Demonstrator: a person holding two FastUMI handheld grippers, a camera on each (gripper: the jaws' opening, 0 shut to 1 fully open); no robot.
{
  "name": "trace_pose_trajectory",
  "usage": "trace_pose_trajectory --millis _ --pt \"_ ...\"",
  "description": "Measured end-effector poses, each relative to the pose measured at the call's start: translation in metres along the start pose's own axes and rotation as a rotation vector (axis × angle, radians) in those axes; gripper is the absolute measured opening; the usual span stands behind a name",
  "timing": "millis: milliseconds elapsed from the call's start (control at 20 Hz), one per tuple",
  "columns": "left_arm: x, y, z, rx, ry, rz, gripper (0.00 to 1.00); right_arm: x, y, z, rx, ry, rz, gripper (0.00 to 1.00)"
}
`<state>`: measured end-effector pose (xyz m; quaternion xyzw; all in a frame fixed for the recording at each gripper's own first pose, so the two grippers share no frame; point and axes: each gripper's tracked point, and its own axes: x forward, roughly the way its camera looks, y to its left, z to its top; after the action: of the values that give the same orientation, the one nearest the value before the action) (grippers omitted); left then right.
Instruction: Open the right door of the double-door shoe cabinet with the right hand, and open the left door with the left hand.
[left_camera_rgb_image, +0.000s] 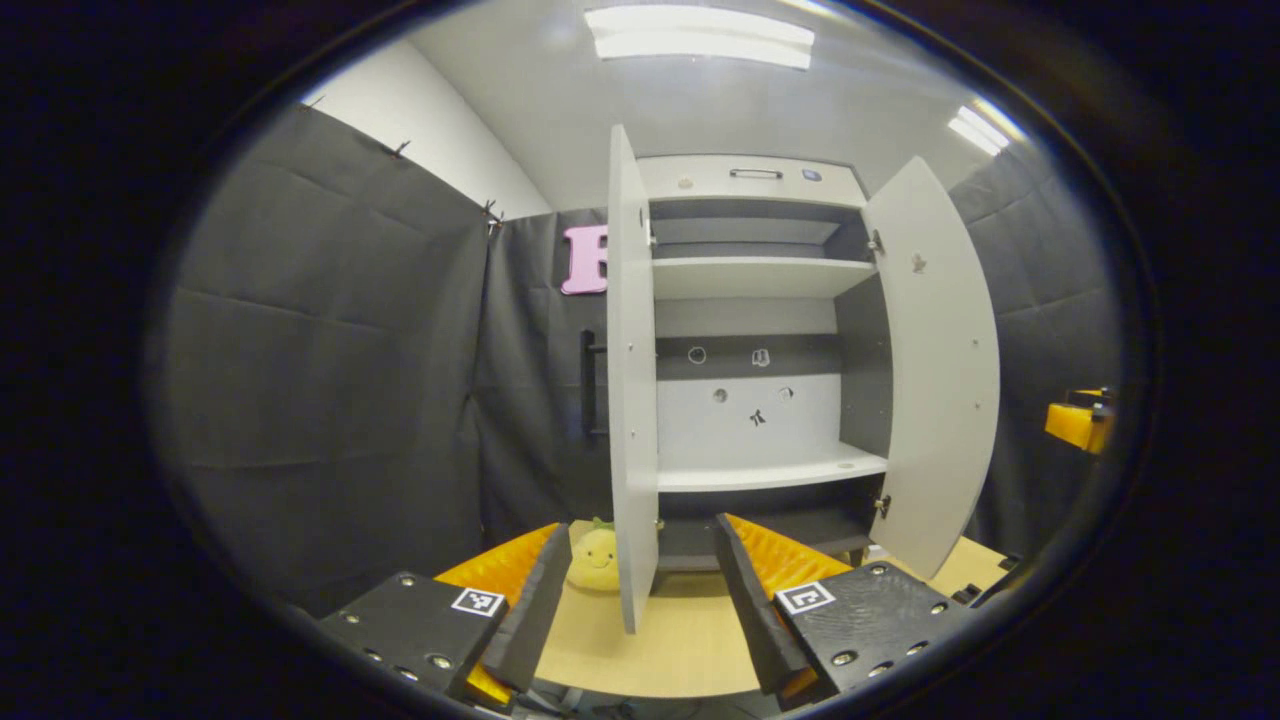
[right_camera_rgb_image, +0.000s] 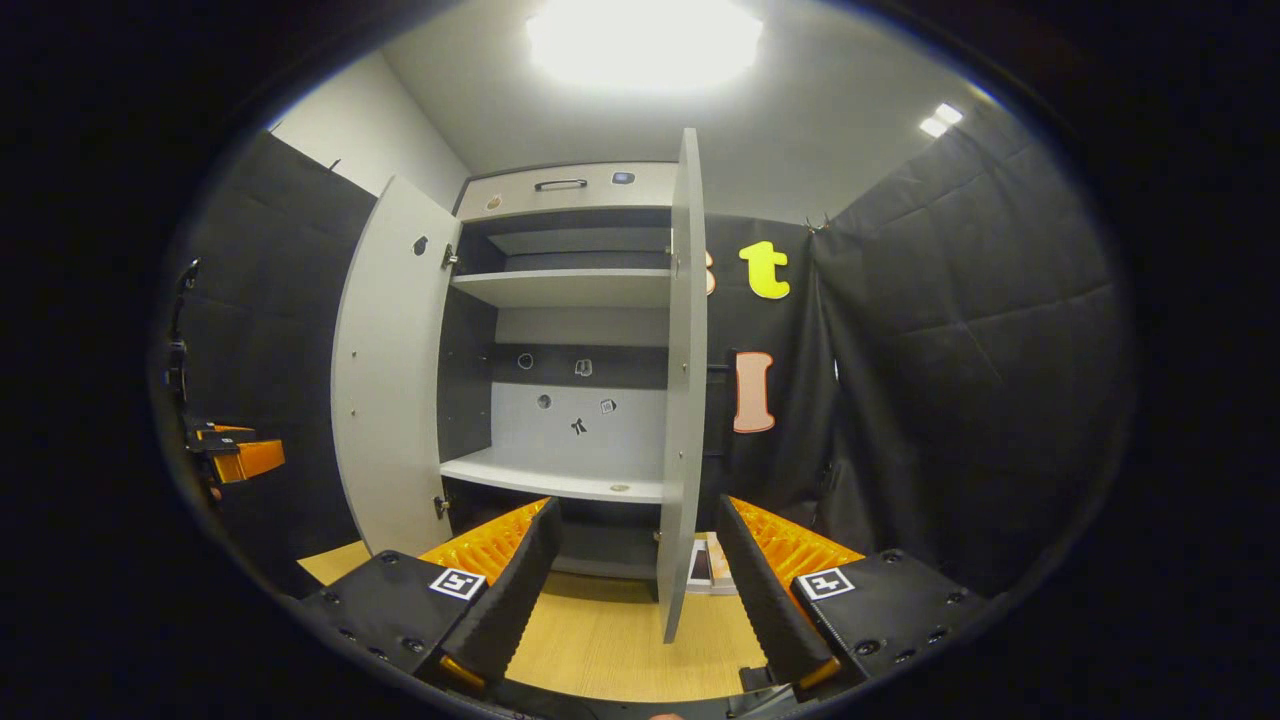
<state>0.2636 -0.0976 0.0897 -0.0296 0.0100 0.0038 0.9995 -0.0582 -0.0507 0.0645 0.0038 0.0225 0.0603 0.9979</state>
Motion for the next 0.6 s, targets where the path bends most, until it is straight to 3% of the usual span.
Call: trace_pose_trajectory --millis 600 --pt "0.003 0.006 0.0104 0.05 -0.068 0.012 0.83 0.0027 -0.0017 0.0041 0.018 -0.021 -0.02 0.97"
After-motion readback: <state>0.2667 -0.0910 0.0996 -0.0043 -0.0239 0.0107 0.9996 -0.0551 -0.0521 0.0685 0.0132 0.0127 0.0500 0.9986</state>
